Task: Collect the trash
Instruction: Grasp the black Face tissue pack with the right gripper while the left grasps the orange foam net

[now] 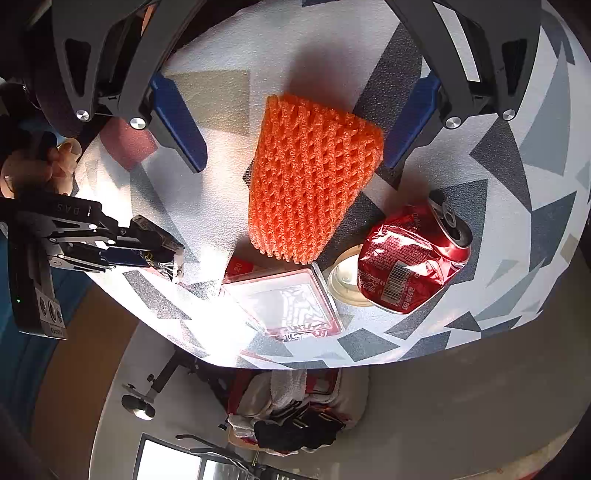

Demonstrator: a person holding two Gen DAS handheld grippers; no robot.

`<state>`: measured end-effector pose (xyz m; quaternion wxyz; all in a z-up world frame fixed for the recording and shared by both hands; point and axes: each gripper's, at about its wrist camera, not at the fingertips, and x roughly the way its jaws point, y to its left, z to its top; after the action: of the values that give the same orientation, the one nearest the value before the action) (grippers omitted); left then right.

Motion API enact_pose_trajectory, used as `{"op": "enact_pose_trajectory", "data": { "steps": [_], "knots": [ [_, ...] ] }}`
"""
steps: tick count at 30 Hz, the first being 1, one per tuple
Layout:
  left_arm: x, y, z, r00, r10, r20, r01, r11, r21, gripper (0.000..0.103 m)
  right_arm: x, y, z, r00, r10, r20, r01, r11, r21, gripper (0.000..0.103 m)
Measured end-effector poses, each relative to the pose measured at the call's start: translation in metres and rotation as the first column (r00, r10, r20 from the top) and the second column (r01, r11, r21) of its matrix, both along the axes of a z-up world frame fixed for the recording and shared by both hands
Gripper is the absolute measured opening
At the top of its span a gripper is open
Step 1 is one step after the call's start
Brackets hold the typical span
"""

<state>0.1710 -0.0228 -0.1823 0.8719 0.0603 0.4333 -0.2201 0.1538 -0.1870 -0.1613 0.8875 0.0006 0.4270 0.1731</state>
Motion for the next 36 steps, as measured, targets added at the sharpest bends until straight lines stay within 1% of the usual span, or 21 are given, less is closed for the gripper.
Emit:
{"op": "enact_pose_trajectory", "data": {
  "steps": [6,7,8,10,11,12,14,15,16,17,22,27,32,36],
  "knots": [
    [0.025,-0.019,-0.017,0.999,-0.022,-0.030,0.024,0.996,0.086,0.093,-0.015,-0.017,0.003,0.999,-0.045,0.008,0.044,0.998,0.033,0.043],
    [0.027,-0.020,-0.020,0.999,-0.022,-0.039,0.026,0.996,0.091,0.086,-0.016,-0.019,0.003,0.999,-0.049,0.006,0.049,0.998,0.035,0.043],
    [0.028,-0.021,-0.024,0.998,-0.024,-0.051,0.029,0.995,0.097,0.076,-0.017,-0.021,0.003,0.999,-0.054,0.005,0.053,0.998,0.035,0.043],
    [0.028,-0.022,-0.030,0.998,-0.023,-0.055,0.030,0.991,0.130,0.065,-0.021,-0.022,0.004,0.998,-0.056,0.007,0.055,0.998,0.035,0.043],
    [0.026,-0.022,-0.031,0.998,-0.029,-0.047,0.035,0.991,0.130,0.059,-0.024,-0.022,0.006,0.998,-0.054,0.010,0.054,0.998,0.035,0.043],
    [0.023,-0.022,-0.030,0.999,-0.031,-0.038,0.035,0.991,0.133,0.055,-0.026,-0.021,0.007,0.999,-0.052,0.015,0.052,0.998,0.036,0.043],
    [0.021,-0.019,-0.025,0.999,-0.030,-0.029,0.033,0.992,0.118,0.043,-0.031,-0.021,0.010,0.999,-0.049,0.023,0.048,0.998,0.044,0.043],
    [0.020,-0.017,-0.021,0.999,-0.025,-0.025,0.028,0.994,0.106,0.040,-0.033,-0.020,0.011,0.999,-0.048,0.025,0.047,0.998,0.048,0.043],
    [0.018,-0.015,-0.016,1.000,-0.020,-0.022,0.022,0.996,0.091,0.033,-0.035,-0.020,0.012,0.998,-0.048,0.028,0.046,0.998,0.052,0.043],
    [0.016,-0.013,-0.010,1.000,-0.015,-0.017,0.017,0.997,0.079,0.029,-0.038,-0.018,0.013,0.998,-0.047,0.032,0.045,0.997,0.055,0.043],
    [-0.001,-0.012,0.009,0.999,-0.032,0.020,0.031,0.998,0.059,0.025,-0.049,-0.013,0.023,0.998,-0.037,0.054,0.033,0.997,0.065,0.043],
    [-0.025,-0.011,0.022,0.998,-0.047,0.036,0.046,0.999,0.014,0.024,-0.062,-0.012,0.032,0.997,-0.040,0.069,0.034,0.996,0.083,0.043],
    [-0.058,-0.011,0.029,0.996,-0.070,0.046,0.071,0.997,-0.025,0.024,-0.079,-0.012,0.040,0.996,-0.040,0.083,0.032,0.995,0.095,0.043],
    [-0.088,-0.006,0.032,0.996,-0.082,0.043,0.085,0.994,-0.072,0.024,-0.092,-0.013,0.044,0.995,-0.039,0.090,0.030,0.994,0.101,0.043]
  ]
}}
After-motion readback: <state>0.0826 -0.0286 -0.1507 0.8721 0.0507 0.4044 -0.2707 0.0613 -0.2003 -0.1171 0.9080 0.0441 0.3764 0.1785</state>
